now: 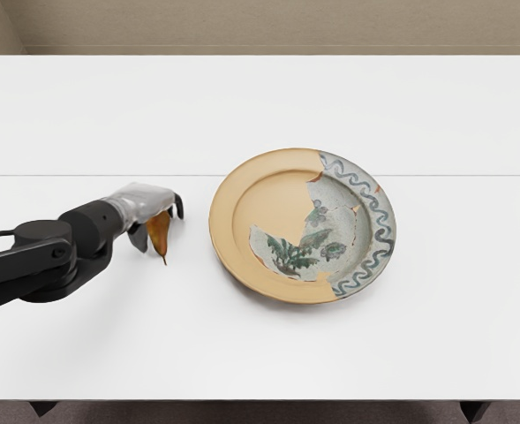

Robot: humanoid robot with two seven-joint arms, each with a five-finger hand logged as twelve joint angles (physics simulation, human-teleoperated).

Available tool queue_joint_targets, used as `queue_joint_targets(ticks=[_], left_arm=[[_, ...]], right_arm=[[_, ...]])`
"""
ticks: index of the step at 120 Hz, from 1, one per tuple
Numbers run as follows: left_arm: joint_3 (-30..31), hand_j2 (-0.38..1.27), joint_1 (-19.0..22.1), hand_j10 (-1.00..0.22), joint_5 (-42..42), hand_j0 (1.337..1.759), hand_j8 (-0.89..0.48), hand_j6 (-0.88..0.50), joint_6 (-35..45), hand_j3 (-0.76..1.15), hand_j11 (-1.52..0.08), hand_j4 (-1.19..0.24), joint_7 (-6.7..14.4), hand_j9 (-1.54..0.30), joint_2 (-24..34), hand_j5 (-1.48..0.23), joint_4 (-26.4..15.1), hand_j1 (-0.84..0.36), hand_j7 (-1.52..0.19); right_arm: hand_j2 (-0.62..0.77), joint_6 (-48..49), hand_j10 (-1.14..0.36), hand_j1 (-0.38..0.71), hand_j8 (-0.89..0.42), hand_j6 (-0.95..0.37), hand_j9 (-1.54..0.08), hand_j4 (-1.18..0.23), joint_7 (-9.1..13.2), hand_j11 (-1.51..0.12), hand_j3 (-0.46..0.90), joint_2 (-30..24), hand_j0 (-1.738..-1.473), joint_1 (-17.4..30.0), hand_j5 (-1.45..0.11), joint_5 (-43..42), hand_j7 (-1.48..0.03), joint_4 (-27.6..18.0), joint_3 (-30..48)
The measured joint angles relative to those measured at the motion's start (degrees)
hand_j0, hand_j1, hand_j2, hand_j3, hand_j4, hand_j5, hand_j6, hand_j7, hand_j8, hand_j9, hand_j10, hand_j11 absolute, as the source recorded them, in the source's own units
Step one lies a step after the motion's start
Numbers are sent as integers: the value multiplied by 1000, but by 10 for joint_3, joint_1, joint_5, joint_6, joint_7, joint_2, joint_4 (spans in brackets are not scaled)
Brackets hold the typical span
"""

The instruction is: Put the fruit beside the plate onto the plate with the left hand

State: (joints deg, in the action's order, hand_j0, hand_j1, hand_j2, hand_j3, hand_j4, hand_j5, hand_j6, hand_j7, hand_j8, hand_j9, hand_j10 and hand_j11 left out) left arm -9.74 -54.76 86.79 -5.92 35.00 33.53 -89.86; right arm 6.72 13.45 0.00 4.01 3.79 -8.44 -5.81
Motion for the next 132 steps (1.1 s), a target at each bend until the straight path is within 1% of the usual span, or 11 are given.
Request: queue_joint_targets(ticks=[10, 20, 42, 56, 76, 84, 97, 99, 104, 116, 132], left_arm=[[0, 105, 0, -501, -1, 1658, -464, -525, -7, 0, -644, -507, 0, -644, 0, -635, 1, -240, -637], [0, 202, -1, -537, -1, 1658, -495, -561, -10, 0, -697, -547, 0, -697, 0, -681, 1, -250, -688], [-2, 265, -1, -591, -2, 1656, -467, -535, -17, 0, -783, -605, 0, -783, -1, -760, 2, -276, -779], [-6, 367, -6, -611, -9, 1656, -526, -573, -22, 0, -813, -622, 0, -811, 1, -795, 2, -278, -804], [-8, 433, -12, -644, -23, 1657, -559, -590, -32, 0, -863, -658, 0, -860, 4, -839, 2, -286, -847], [-9, 485, -26, -655, -35, 1657, -573, -594, -38, 0, -877, -664, 0, -874, 7, -861, 2, -289, -864], [-11, 434, -54, -667, -65, 1657, -554, -575, -47, 0, -890, -674, 0, -887, 17, -878, 2, -308, -884], [-11, 462, -60, -668, -70, 1657, -554, -567, -50, 0, -890, -673, 0, -888, 18, -882, 2, -305, -886], [-12, 457, -70, -671, -84, 1657, -548, -563, -54, 0, -893, -677, 0, -890, 19, -881, 3, -318, -888], [-21, 451, -79, -674, -113, 1657, -558, -561, -69, 0, -896, -681, 0, -894, 19, -884, 6, -326, -890], [-63, 445, -81, -674, -139, 1657, -564, -557, -108, 0, -896, -677, 0, -894, 21, -890, 7, -325, -889]], right_arm=[[0, 0, 0, -349, 0, 0, 0, 0, 0, 0, 0, 0, -1658, 0, 0, 0, 0, 0, 0], [0, 0, 0, -349, 0, 0, 0, 0, 0, 0, 0, 0, -1658, 0, 0, 0, 0, 0, 0], [0, 0, 0, -349, 0, 0, 0, 0, 0, 0, 0, 0, -1658, 0, 0, 0, 0, 0, 0], [0, 0, 0, -349, 0, 0, 0, 0, 0, 0, 0, 0, -1658, -1, 0, 0, 0, 0, 0], [0, 0, 0, -349, 0, 0, 0, 0, 0, 0, 0, 0, -1658, -1, 0, 0, 0, 0, 0], [0, 0, 0, -349, 0, 0, 0, 0, 0, 0, 0, 0, -1658, -1, 0, 0, 0, 0, 0], [0, 0, 0, -349, 0, 0, 0, 0, 0, 0, 0, 0, -1658, -1, 0, 0, 0, 0, 0], [0, 0, 0, -349, 0, 0, 0, 0, 0, 0, 0, 0, -1658, -1, 0, 0, 0, 0, 0], [0, 0, 0, -349, 0, 0, 0, 0, 0, 0, 0, 0, -1658, -1, 0, 0, 0, 0, 0], [0, 0, 0, -349, 0, 0, 0, 0, 0, 0, 0, 0, -1658, -1, 0, 0, 0, 0, 0], [0, 0, 0, -349, 0, 0, 0, 0, 0, 0, 0, 0, -1658, -1, 0, 0, 0, 0, 0]])
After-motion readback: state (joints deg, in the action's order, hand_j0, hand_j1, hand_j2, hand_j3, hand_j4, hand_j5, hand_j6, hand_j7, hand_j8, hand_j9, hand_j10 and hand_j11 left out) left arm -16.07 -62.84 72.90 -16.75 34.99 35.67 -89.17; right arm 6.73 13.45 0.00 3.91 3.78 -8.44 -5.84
